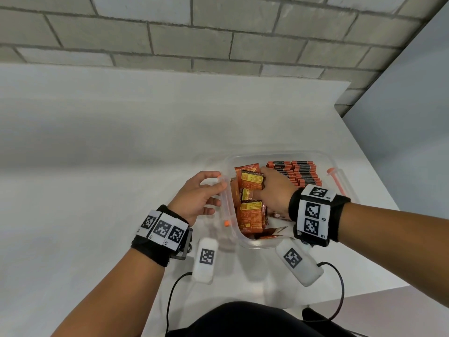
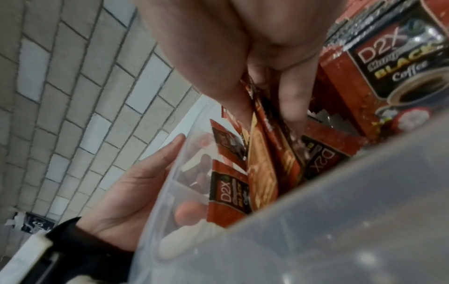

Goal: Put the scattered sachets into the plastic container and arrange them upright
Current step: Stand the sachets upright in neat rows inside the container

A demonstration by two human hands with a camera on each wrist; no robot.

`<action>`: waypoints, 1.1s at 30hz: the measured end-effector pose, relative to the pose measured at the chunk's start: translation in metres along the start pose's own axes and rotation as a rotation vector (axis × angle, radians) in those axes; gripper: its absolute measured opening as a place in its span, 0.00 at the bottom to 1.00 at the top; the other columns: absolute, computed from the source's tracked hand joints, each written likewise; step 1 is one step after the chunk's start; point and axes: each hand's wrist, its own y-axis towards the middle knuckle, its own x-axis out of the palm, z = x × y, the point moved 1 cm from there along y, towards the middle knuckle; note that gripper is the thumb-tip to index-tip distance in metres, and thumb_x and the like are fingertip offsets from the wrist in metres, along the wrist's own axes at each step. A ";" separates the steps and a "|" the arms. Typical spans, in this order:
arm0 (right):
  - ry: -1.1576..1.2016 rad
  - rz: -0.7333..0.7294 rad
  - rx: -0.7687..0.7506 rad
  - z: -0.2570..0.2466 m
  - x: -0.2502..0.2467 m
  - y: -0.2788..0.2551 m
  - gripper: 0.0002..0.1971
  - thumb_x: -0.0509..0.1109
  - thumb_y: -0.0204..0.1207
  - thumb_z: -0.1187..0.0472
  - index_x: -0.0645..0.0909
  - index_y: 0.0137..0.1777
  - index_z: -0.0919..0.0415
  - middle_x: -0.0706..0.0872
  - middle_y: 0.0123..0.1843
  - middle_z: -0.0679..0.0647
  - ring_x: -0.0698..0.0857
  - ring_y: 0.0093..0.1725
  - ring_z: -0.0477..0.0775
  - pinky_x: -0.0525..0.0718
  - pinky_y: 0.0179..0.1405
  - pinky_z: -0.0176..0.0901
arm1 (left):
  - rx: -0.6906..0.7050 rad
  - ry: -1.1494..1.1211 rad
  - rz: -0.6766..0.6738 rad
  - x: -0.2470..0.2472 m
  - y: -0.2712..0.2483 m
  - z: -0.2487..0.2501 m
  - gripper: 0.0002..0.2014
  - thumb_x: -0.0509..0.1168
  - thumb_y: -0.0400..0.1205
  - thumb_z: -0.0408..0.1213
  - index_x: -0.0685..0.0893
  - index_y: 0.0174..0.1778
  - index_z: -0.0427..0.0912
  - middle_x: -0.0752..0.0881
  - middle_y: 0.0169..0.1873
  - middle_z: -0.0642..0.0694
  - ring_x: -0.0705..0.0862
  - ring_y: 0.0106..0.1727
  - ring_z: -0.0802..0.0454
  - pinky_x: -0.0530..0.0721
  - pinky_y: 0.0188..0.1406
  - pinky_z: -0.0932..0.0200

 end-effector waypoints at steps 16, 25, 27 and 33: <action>0.214 0.102 -0.125 0.025 -0.041 -0.012 0.17 0.74 0.75 0.66 0.75 0.61 0.57 0.87 0.50 0.51 0.87 0.52 0.54 0.87 0.55 0.56 | 0.074 -0.041 0.170 0.001 -0.009 0.007 0.09 0.68 0.81 0.42 0.82 0.55 0.45 0.83 0.46 0.44 0.83 0.37 0.51 0.78 0.32 0.59; 0.603 0.129 -0.154 0.018 -0.069 -0.016 0.20 0.71 0.74 0.72 0.75 0.63 0.58 0.88 0.54 0.58 0.89 0.52 0.56 0.89 0.48 0.56 | 0.158 -0.016 0.258 0.003 -0.021 0.025 0.05 0.66 0.83 0.40 0.83 0.52 0.46 0.83 0.47 0.44 0.83 0.39 0.51 0.78 0.34 0.59; 0.695 0.126 -0.173 0.013 -0.080 -0.020 0.20 0.70 0.75 0.73 0.75 0.65 0.59 0.89 0.52 0.57 0.89 0.49 0.55 0.90 0.44 0.52 | 0.240 0.011 0.288 0.008 -0.027 0.038 0.04 0.66 0.83 0.41 0.83 0.51 0.47 0.84 0.48 0.44 0.83 0.43 0.51 0.79 0.35 0.59; 0.845 0.072 -0.283 0.000 -0.089 -0.031 0.19 0.69 0.75 0.74 0.75 0.65 0.61 0.89 0.49 0.59 0.91 0.46 0.56 0.90 0.39 0.51 | 0.221 -0.097 -0.004 0.060 -0.042 0.076 0.20 0.66 0.76 0.53 0.79 0.60 0.47 0.85 0.58 0.42 0.85 0.58 0.44 0.87 0.50 0.46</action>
